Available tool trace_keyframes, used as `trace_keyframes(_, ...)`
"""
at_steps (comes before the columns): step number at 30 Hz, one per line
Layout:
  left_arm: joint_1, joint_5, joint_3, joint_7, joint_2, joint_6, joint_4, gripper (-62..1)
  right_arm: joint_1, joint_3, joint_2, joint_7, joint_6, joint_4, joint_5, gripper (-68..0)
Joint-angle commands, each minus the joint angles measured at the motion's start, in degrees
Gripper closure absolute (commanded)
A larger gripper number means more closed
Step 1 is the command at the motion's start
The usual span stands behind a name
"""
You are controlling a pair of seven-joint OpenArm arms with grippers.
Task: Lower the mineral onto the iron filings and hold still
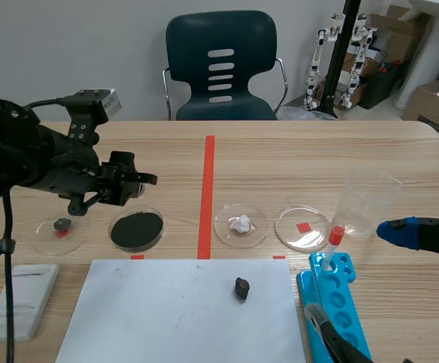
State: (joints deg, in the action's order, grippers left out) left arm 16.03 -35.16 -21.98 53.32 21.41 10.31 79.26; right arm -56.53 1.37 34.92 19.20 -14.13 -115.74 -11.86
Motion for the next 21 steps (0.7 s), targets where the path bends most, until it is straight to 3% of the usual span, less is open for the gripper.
trace_keyframes(1,1.7,0.9,0.5,0.6,-0.9,-0.2,-0.7,-11.3,0.3,-0.3,0.0,0.7,0.2,-0.3,-0.4,-63.8)
trace_keyframes(9,7.7,3.8,0.5,3.0,-5.9,-2.6,-13.4,-11.3,0.3,-0.3,0.0,0.7,0.2,-0.3,-0.4,-63.8)
trace_keyframes(15,10.9,7.1,0.5,3.5,-8.4,-2.6,-21.1,-11.3,0.3,-0.3,0.0,0.7,0.2,-0.3,-0.4,-63.8)
trace_keyframes(21,12.6,7.8,0.5,2.6,-9.6,-2.9,-26.8,-11.3,0.3,-0.3,0.0,0.7,0.2,-0.3,-0.4,-63.8)
